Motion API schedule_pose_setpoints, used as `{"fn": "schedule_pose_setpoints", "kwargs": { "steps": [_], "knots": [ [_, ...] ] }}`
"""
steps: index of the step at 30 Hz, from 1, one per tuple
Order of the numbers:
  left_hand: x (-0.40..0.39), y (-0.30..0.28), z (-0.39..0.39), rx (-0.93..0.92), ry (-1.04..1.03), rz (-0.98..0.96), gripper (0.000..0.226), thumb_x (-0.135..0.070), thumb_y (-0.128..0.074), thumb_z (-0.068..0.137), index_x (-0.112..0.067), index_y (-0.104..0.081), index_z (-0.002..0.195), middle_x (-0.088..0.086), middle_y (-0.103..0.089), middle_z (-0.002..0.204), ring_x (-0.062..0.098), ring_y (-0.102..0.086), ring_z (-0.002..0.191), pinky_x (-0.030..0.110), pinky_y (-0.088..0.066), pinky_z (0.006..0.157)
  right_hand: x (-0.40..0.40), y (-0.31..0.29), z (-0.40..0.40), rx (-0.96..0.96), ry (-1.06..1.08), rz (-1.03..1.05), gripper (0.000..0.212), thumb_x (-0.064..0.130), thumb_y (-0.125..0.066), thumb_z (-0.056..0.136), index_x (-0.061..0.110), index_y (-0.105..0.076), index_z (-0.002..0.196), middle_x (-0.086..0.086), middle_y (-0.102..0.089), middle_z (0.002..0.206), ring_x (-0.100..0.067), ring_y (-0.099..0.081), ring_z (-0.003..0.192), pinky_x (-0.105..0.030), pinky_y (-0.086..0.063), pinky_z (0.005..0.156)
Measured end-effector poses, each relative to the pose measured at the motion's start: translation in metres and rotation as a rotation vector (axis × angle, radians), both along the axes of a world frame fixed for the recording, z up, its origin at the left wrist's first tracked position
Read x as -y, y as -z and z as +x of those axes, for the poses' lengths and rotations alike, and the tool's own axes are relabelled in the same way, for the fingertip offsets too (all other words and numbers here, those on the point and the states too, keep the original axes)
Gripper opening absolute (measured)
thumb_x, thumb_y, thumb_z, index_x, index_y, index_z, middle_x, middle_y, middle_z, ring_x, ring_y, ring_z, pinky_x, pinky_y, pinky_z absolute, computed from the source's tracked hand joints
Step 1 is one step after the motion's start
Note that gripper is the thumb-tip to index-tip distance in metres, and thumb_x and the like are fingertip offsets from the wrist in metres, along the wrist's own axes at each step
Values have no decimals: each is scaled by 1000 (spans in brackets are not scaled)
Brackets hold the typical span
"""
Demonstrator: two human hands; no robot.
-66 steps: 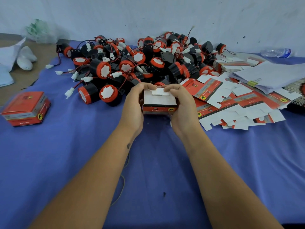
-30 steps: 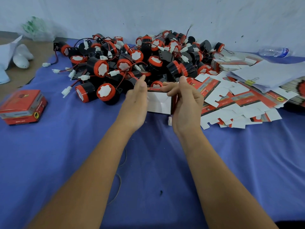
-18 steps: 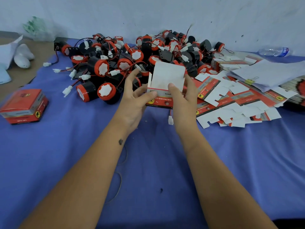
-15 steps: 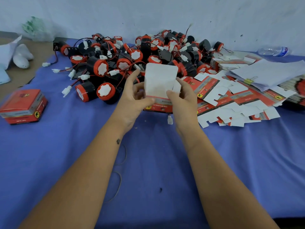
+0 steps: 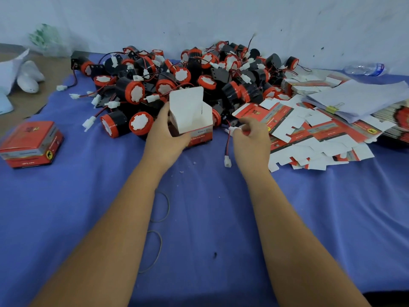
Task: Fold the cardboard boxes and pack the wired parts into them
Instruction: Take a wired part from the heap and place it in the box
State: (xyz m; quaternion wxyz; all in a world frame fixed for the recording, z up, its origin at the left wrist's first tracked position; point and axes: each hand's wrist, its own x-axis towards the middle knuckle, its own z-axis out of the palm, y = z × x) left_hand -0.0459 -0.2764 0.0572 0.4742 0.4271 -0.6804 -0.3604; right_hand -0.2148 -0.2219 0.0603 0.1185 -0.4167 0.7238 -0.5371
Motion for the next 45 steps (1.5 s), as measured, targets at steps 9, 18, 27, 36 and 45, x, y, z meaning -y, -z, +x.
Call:
{"fn": "schedule_pose_setpoints", "kwargs": {
  "steps": [9,18,27,36,45],
  "knots": [
    [2,7,1,26,-218,72,58,-11,-49,81,-31,-38,135,-10,-56,124,16,-54,103,26,-39,62,13,6,7,-610,29,123,49,8,-50,90,18,-50,138,-6,-49,131,-26,-40,119,-33,-33,96],
    [0,10,0,32,-229,47,61,-14,-45,77,-33,-36,135,-8,-52,130,17,-51,108,31,-43,68,58,-10,-7,-528,-200,234,66,27,-51,97,16,-20,155,-6,-42,149,-27,-30,141,-42,-17,115],
    [3,10,-1,23,-214,57,61,-9,-49,81,-36,-37,134,-13,-54,126,13,-53,105,24,-39,61,51,6,-15,-306,-64,63,43,49,-67,86,21,-63,118,2,-51,104,-23,-52,105,-41,-42,90],
    [8,11,0,30,47,112,86,-13,-72,84,-41,-22,148,-19,-54,113,-22,-54,92,10,-46,68,0,-23,7,-397,-230,-604,43,0,-62,73,2,-56,116,-6,-55,110,-13,-53,94,-11,-44,80],
    [4,7,5,11,234,118,69,5,-65,80,-34,-44,134,-10,-59,117,-10,-62,95,9,-49,70,0,-15,17,-603,-403,-240,55,-16,-60,73,10,-68,121,-10,-55,131,-27,-53,118,-36,-50,94]
  ]
}}
